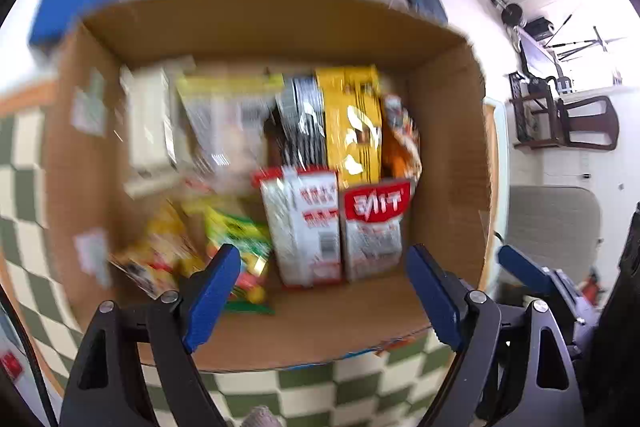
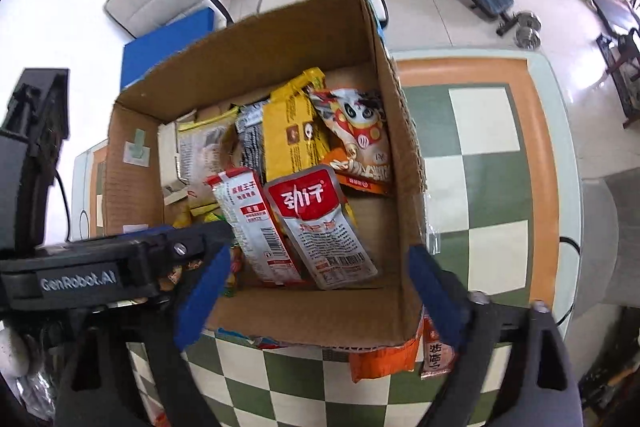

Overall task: Organize snacks
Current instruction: 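Grasp the orange chip bag with the right tool while the left grasps the small red bag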

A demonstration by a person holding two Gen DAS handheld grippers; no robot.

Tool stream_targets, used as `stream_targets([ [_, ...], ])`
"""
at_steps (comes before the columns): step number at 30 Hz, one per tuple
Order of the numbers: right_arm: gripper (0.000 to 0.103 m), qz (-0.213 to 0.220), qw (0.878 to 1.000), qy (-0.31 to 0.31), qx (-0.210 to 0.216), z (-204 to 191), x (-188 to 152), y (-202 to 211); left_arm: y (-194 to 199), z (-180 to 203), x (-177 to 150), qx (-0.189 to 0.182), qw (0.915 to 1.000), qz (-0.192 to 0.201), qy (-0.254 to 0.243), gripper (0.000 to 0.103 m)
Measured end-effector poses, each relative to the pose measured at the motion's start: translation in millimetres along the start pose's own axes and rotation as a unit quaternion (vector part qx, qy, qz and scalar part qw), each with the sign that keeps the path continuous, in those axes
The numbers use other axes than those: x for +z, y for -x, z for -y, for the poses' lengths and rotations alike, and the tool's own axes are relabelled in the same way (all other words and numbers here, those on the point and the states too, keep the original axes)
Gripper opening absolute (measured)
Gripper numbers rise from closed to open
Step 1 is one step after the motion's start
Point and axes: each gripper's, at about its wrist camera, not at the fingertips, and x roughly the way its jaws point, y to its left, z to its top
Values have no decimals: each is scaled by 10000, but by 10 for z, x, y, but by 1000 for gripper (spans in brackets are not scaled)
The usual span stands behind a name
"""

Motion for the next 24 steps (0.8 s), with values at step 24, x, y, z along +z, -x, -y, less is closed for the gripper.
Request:
stream_targets([
  [24, 68, -26, 9978, -658, -47, 356, -1192, 87, 335, -416, -1326, 1324, 9818, 1337, 238, 85],
])
